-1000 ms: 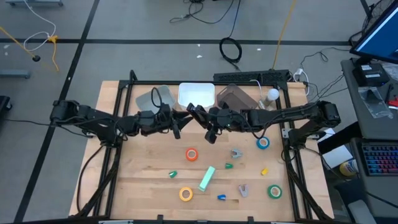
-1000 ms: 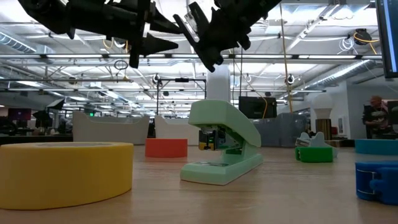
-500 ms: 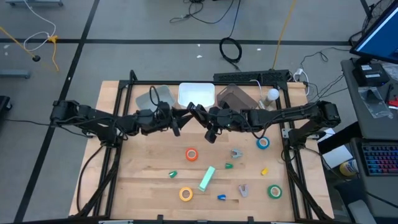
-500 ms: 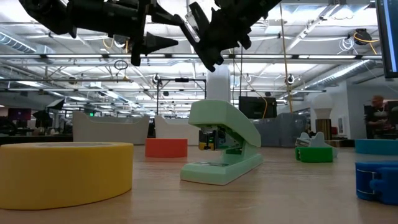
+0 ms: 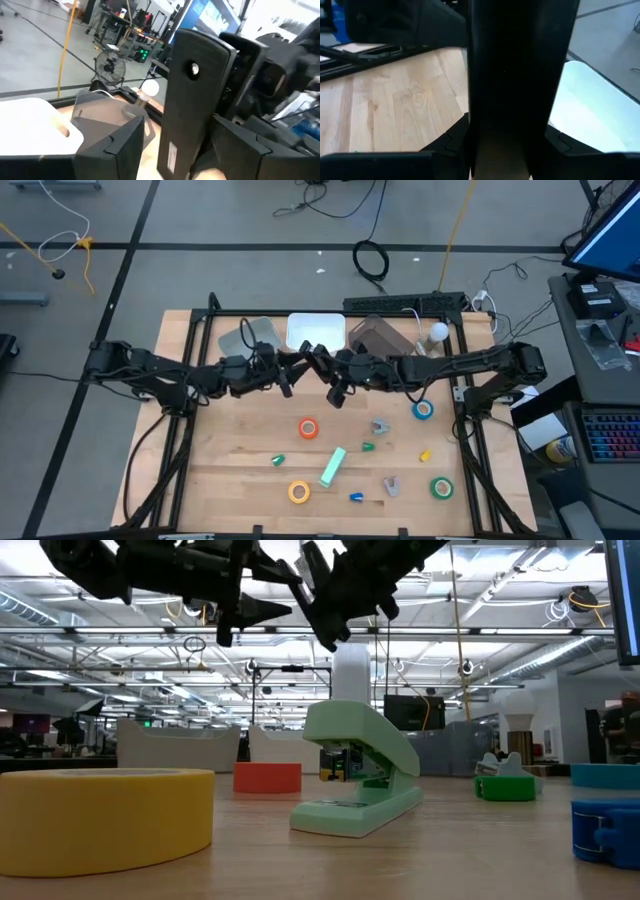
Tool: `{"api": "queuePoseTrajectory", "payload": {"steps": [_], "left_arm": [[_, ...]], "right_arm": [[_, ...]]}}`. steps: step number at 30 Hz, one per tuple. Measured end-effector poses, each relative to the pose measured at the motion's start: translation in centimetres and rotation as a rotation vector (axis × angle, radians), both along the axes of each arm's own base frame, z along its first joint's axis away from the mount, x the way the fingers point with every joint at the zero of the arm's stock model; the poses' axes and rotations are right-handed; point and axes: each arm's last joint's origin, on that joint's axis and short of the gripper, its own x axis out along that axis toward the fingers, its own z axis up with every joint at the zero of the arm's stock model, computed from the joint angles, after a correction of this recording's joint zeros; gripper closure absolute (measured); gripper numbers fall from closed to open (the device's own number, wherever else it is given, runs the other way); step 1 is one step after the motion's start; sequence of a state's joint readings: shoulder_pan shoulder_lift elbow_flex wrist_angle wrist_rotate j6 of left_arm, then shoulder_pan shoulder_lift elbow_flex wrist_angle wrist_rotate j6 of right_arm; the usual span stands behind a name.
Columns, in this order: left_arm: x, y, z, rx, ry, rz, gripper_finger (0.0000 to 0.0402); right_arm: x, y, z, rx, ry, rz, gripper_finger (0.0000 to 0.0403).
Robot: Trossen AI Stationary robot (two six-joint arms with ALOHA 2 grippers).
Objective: Pick and place Stapler, Stapler remover, tape
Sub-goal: Put the black stapler into the gray bin
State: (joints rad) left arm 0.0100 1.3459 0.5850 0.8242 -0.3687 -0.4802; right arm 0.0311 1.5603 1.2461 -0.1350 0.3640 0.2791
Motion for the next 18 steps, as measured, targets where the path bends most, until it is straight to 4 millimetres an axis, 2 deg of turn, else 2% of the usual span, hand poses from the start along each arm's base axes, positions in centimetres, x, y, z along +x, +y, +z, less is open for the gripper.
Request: {"api": "queuePoseTrajectory", "payload": {"steps": [6, 18], "left_arm": [[1.3, 0.2, 0.4, 0.056, 0.043, 0.01, 0.0176], [1.0, 0.2, -0.1, 0.05, 0.133, 0.008, 0.0176]], "right_arm": [[0.4, 0.1, -1.0, 0.035, 0.027, -0.009, 0.0275], [0.2, 0.1, -0.8, 0.021, 0.036, -0.012, 0.0275]]}}
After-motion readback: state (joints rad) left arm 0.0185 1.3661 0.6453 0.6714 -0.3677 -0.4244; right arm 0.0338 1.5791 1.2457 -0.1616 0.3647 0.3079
